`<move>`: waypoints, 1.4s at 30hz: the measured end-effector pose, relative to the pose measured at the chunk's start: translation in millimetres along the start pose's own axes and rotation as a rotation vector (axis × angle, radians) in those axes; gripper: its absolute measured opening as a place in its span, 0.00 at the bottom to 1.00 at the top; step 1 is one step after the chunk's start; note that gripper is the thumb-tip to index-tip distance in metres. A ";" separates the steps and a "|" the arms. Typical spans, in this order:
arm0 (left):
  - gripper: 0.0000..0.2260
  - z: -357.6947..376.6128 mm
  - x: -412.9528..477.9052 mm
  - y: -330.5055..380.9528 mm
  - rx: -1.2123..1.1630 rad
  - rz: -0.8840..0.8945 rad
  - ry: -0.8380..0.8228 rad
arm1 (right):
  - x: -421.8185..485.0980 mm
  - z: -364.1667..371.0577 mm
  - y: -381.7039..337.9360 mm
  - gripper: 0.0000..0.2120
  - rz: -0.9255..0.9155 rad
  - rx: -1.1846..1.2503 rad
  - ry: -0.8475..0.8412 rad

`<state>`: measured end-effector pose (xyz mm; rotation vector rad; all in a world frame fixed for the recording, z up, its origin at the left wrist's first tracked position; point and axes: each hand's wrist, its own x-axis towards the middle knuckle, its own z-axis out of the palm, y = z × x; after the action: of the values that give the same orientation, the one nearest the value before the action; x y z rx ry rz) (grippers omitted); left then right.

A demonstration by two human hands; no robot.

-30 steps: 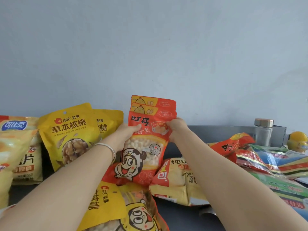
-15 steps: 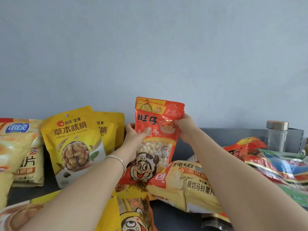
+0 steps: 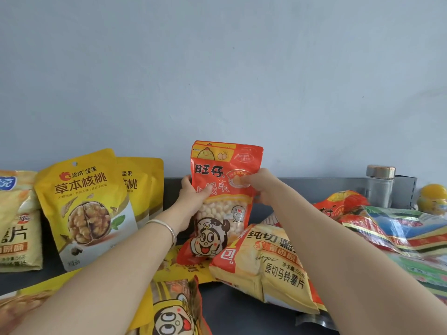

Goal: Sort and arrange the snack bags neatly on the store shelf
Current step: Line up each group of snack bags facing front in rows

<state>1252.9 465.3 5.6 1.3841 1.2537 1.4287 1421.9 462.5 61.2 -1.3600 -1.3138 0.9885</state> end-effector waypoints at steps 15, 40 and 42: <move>0.13 13.6 -62.9 21.6 0.449 0.113 0.271 | -35.1 -15.3 22.2 0.07 -0.133 -0.726 0.005; 0.12 38.2 -151.8 31.2 0.470 0.260 -0.265 | -147.4 -40.0 30.3 0.13 -0.407 -0.945 0.142; 0.11 40.9 -154.6 30.2 0.491 0.300 -0.279 | -154.5 -49.3 26.5 0.14 -0.487 -0.973 0.290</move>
<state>1313.9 314.7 -3.8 2.0983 1.2989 1.0953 1461.7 305.2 34.9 -1.6464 -1.8552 -0.2465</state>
